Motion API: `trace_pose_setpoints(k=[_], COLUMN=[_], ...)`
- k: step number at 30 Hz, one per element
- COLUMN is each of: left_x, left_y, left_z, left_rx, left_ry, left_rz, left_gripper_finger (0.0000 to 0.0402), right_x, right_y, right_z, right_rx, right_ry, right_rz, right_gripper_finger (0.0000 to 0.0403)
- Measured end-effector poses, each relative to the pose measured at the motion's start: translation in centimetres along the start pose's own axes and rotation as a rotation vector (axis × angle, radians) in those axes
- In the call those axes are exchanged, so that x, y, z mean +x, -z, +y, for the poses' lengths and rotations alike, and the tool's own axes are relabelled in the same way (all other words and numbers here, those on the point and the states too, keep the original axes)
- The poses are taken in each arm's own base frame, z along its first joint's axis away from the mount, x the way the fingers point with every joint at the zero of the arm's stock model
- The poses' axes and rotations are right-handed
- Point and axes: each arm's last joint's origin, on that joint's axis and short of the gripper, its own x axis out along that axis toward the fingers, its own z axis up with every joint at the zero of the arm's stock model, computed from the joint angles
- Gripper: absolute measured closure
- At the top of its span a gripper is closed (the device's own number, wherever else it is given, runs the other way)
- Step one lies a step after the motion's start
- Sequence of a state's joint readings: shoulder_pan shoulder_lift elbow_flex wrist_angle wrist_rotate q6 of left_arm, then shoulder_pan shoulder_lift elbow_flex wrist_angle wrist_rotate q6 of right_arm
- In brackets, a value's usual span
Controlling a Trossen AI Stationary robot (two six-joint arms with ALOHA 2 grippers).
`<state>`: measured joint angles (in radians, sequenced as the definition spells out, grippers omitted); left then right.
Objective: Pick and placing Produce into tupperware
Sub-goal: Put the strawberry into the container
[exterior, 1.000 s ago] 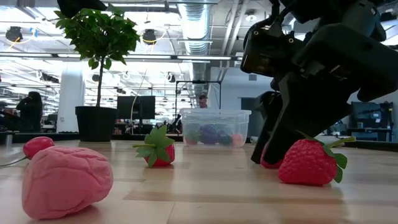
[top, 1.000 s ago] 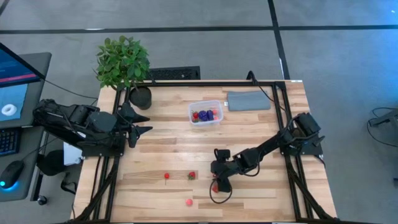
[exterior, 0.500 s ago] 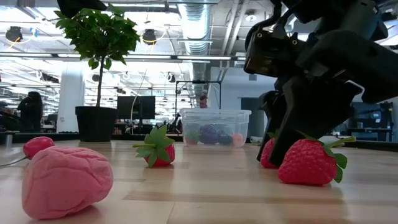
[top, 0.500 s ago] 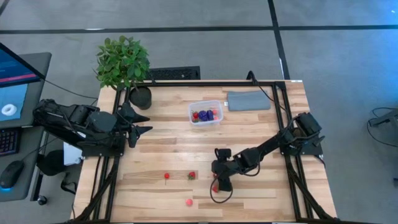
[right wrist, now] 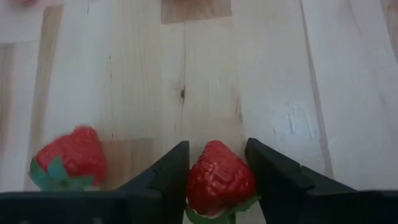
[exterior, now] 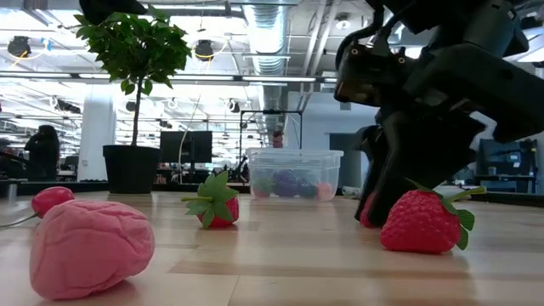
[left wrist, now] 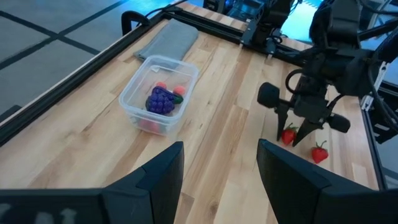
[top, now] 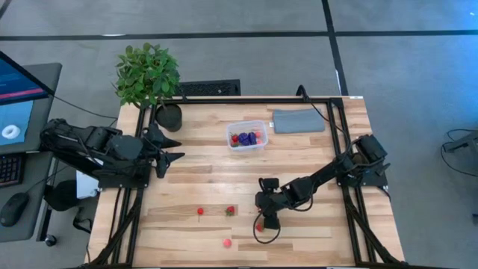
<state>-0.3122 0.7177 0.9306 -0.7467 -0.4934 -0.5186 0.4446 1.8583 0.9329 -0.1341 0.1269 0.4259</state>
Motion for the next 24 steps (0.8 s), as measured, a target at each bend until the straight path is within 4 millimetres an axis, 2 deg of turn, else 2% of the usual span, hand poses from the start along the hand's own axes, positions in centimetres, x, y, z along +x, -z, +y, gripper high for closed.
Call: trace_pose_setpoints(k=[3, 8, 10, 18, 24], left_x=[0.2, 0.5, 0.6, 0.8, 0.9], left_y=[0.0, 0.1, 0.1, 0.2, 0.4], left_z=[-0.1, -0.3, -0.4, -0.7, -1.1], left_rx=[0.005, 0.011, 0.017, 0.030, 0.035], left_ry=[-0.003, 0.002, 0.003, 0.015, 0.025], left_rz=[0.008, 0.018, 0.023, 0.037, 0.043], left_gripper_finger=[0.0209, 0.0209, 0.0209, 0.0209, 0.0209], right_x=[-0.9, -1.9, -2.5, -4.9, -7.1], right_y=[0.1, -0.1, -0.4, -1.3, -2.3], right_z=[-0.5, -1.5, -1.8, -2.6, -3.6], right_rx=[0.006, 0.016, 0.024, 0.046, 0.082], right_ry=[0.022, 0.068, 0.088, 0.146, 0.201], right_rz=[0.023, 0.043, 0.028, -0.040, -0.126], right_gripper_finger=[0.0212, 0.0247, 0.0249, 0.0210, 0.0255])
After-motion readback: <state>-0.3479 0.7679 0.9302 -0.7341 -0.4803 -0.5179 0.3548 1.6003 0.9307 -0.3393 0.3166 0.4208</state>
